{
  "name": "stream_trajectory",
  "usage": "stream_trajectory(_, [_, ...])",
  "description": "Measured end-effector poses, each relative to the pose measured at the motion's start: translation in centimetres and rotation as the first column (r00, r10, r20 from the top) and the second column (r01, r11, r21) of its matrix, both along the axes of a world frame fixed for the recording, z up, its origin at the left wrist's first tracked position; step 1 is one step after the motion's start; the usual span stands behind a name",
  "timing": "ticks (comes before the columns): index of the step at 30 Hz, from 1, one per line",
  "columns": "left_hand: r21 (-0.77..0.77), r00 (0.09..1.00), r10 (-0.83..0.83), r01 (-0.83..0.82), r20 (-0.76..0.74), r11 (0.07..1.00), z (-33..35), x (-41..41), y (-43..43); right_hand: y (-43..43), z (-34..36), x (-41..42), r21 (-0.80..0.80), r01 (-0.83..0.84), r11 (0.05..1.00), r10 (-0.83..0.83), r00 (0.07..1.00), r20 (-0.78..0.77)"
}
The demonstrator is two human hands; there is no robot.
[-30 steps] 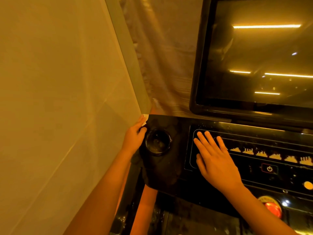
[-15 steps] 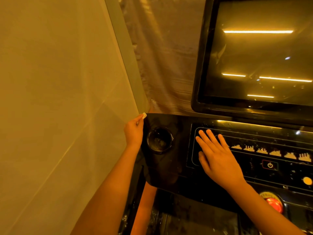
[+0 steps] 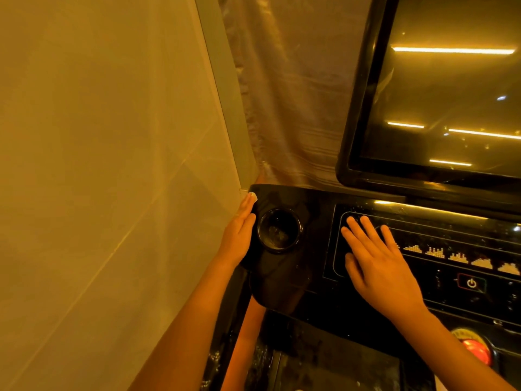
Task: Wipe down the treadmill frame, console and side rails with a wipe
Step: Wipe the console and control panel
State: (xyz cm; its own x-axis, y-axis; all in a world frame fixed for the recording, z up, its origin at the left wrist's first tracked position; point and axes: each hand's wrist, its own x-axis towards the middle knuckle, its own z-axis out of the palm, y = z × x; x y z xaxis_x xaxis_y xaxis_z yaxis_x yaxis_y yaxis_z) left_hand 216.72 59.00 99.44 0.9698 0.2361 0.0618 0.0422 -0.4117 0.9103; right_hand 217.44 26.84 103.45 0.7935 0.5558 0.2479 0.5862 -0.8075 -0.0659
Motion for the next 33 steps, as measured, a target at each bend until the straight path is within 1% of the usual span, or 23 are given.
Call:
stream_trajectory(4, [0.008, 0.998, 0.012, -0.012, -0.06, 1.0, 1.8, 2.4, 0.2, 0.0, 0.0, 0.0, -0.013, 0.002, 1.0, -0.002, 1.0, 0.003])
stream_trajectory(7, [-0.007, 0.998, 0.006, -0.006, -0.07, 1.0, 2.7, 3.0, 0.3, 0.0, -0.1, 0.0, -0.019, 0.0, 1.0, 0.0, 1.0, -0.001])
stream_trajectory(11, [0.02, 0.997, -0.049, 0.051, -0.063, 0.999, 1.1, -2.4, -0.4, 0.0, 0.0, -0.1, -0.036, 0.001, 0.999, -0.001, 1.0, 0.003])
stream_trajectory(15, [0.04, 0.996, -0.053, 0.055, -0.068, 0.998, -1.1, -7.7, -0.7, 0.1, 0.1, -0.1, -0.038, 0.001, 0.999, -0.001, 1.0, -0.002])
stream_trajectory(17, [0.033, 0.996, -0.039, 0.042, -0.083, 0.999, -1.0, -7.6, -0.9, 0.1, 0.1, -0.1, -0.038, 0.002, 0.999, -0.002, 1.0, -0.004])
stream_trajectory(23, [0.061, 0.993, 0.002, 0.006, -0.122, 0.998, 0.3, -2.8, 0.0, 0.1, 0.2, -0.2, -0.02, -0.004, 1.0, 0.004, 1.0, -0.013])
stream_trajectory(25, [0.073, 0.994, -0.02, 0.028, -0.109, 0.997, 0.0, -3.9, 0.0, 0.1, 0.2, -0.2, -0.012, -0.003, 1.0, 0.003, 1.0, -0.021])
stream_trajectory(30, [0.119, 0.996, -0.054, 0.062, -0.071, 0.991, -2.5, -10.5, -0.3, 0.2, 0.2, -0.2, -0.008, -0.005, 1.0, 0.005, 1.0, -0.019])
stream_trajectory(33, [0.085, 0.995, -0.06, 0.067, -0.079, 0.994, -2.9, -10.4, -0.3, 0.2, 0.2, -0.2, -0.007, 0.001, 1.0, -0.001, 1.0, -0.021])
